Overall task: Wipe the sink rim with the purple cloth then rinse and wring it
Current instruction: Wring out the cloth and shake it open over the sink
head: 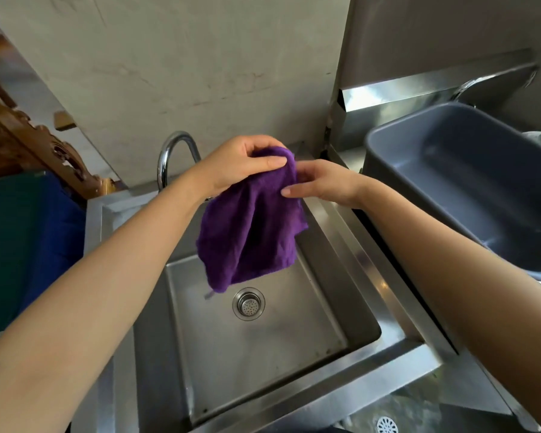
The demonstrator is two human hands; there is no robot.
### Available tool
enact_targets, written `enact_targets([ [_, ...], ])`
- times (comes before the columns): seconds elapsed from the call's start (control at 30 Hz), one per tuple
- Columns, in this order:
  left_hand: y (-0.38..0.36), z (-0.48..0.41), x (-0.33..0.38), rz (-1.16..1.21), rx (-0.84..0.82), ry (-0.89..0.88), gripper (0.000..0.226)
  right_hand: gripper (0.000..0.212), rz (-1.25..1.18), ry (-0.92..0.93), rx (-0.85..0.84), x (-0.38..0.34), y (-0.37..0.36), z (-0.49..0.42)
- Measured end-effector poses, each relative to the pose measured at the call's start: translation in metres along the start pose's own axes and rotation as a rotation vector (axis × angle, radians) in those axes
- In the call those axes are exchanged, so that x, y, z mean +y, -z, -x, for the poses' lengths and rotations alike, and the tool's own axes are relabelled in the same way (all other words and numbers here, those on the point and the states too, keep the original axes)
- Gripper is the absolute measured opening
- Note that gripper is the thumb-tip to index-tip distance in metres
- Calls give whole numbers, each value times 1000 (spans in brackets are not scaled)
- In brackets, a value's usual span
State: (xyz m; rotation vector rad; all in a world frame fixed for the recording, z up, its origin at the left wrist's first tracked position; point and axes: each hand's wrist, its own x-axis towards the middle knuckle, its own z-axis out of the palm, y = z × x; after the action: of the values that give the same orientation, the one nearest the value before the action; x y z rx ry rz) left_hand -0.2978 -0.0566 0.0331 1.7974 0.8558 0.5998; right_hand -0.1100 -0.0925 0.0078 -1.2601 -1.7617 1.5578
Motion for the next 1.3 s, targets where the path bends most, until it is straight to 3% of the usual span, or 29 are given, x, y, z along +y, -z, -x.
enact_targets([
  [0.2, 27, 15, 6, -18, 89, -17, 15, 16, 354, -136, 43, 23, -1, 5],
  [0.3, 46, 23, 0, -173, 194, 9, 9, 24, 406, -163, 159, 31, 8, 17],
  [0.43, 56, 33, -19, -469, 415, -2, 17, 18, 540, -181, 287, 35, 17, 30],
  [0.57, 54, 40, -39, -626, 485, 58, 22, 23, 661, -184, 556, 33, 14, 28],
  [0.63, 54, 38, -41, -461, 480, 189, 18, 23, 603, -175, 722, 23, 12, 24],
  [0.73, 49, 32, -37, -2, 424, 499, 13, 22, 500, -173, 895, 1, 9, 17],
  [0.87, 27, 16, -23, 373, 235, 633, 3, 8, 292, -233, 774, -24, 0, 8],
  [0.97, 3, 8, -7, 448, 135, 585, 11, 16, 60, -221, 678, -34, -10, 6],
  [1.03, -11, 4, 4, 427, 97, 541, 13, 4, 14, -199, 625, -40, -14, 8],
  [1.2, -29, -7, 21, 151, -43, 470, 13, 22, -14, -223, 482, -47, -13, 17],
  [1.3, -31, -10, 19, 6, -159, 424, 24, 26, 16, -248, 404, -51, -8, 22],
])
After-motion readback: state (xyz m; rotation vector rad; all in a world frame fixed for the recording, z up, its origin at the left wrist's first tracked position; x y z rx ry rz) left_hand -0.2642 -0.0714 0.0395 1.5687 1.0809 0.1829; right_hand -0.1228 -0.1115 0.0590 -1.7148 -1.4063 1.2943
